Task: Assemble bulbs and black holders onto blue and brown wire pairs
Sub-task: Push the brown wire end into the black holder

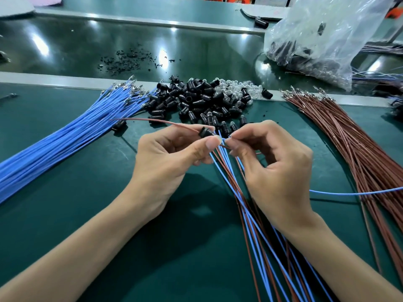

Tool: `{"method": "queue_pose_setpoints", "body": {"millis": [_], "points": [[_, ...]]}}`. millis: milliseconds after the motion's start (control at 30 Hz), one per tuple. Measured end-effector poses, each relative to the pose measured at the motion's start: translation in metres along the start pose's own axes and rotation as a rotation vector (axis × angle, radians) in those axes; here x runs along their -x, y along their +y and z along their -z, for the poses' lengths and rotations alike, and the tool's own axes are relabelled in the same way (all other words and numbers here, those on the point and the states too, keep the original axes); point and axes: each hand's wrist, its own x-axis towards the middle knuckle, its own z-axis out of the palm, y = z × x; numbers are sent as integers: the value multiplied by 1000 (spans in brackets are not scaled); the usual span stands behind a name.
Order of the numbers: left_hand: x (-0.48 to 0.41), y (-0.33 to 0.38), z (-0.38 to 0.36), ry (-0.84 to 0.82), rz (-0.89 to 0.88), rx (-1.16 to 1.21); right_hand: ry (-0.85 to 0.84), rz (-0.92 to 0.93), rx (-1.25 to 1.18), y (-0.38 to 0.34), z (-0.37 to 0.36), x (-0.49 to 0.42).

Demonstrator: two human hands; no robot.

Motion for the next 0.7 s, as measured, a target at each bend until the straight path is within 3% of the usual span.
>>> {"method": "queue_pose_setpoints", "body": {"millis": [167, 333, 700], "points": [[-1, 2, 0, 34, 34, 33, -27, 108, 82, -2, -2, 2], [-2, 2, 1, 80, 57, 65, -86, 103, 149, -2, -3, 3], [-1, 1, 1, 14, 82, 94, -48, 99, 135, -3, -6, 5]]}}
